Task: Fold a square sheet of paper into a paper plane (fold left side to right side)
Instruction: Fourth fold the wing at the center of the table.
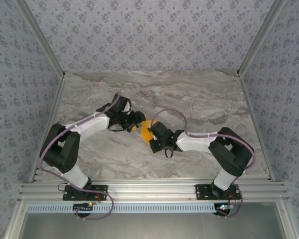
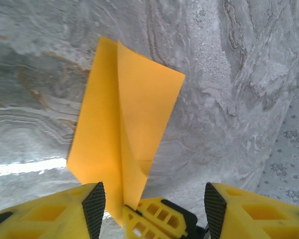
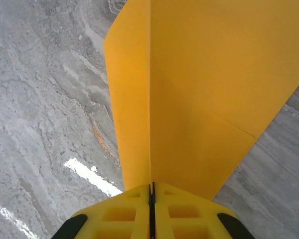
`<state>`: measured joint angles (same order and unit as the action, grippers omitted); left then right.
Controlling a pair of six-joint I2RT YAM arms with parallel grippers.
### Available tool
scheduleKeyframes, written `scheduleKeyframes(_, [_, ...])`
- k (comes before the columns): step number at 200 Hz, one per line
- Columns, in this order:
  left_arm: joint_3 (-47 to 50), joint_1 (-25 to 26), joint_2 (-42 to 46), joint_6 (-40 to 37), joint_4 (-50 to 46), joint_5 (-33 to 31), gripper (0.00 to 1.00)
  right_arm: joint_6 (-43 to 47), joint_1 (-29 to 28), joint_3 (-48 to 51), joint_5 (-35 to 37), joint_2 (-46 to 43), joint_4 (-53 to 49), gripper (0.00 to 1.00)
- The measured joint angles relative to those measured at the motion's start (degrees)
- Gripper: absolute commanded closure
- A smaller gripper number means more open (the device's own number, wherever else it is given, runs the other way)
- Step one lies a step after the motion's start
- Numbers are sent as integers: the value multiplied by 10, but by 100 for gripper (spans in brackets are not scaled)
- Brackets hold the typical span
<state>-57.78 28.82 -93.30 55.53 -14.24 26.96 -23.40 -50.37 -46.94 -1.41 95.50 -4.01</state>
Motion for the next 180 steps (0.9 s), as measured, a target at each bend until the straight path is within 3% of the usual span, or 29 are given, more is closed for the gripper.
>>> scheduleKeyframes(55, [34,0,2,-12,-8,-3,53,-31,40,31,-90,-7,51,92])
scheduleKeyframes(180, [-25,49,-109,-10,29,15,53,-101,106,102,-215,-18,161,92])
